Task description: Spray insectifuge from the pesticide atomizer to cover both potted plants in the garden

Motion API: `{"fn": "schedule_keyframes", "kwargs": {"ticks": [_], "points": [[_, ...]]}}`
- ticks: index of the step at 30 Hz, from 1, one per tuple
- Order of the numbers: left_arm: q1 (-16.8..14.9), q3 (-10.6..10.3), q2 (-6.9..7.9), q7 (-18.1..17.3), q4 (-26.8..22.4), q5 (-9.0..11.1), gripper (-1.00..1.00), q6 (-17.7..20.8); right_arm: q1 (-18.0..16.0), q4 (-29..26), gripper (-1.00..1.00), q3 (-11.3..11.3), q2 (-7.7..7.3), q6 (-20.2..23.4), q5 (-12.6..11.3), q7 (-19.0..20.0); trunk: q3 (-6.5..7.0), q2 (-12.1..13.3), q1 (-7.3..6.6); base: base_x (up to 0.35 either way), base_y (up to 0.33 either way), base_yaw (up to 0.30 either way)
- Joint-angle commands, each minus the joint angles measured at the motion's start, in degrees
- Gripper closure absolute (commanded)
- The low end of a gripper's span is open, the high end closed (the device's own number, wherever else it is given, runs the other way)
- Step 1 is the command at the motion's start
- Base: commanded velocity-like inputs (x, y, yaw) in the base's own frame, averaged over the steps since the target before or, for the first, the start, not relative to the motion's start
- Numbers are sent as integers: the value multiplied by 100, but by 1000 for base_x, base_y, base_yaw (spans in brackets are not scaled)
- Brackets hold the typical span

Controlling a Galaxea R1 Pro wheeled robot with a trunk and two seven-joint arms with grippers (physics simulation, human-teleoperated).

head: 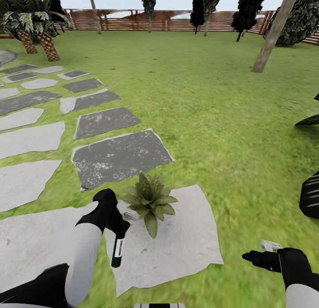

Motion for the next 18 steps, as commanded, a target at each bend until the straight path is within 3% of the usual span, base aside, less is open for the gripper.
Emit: {"fn": "schedule_keyframes", "kwargs": {"ticks": [1,6,18], "points": [[-6,34,-10,-54,-4,-60,100,58,-5,-9,-100,-19,2,3,58,57,-5,-2,-1,0,-1,255],[-6,35,-10,-54,-5,-52,100,58,-5,-7,-100,-19,2,3,58,58,-5,-2,-1,0,-81,256],[-6,29,-10,-54,4,-51,100,58,-5,-7,-100,-17,5,3,65,55,-5,-2,-1,0,-333,134]]}}
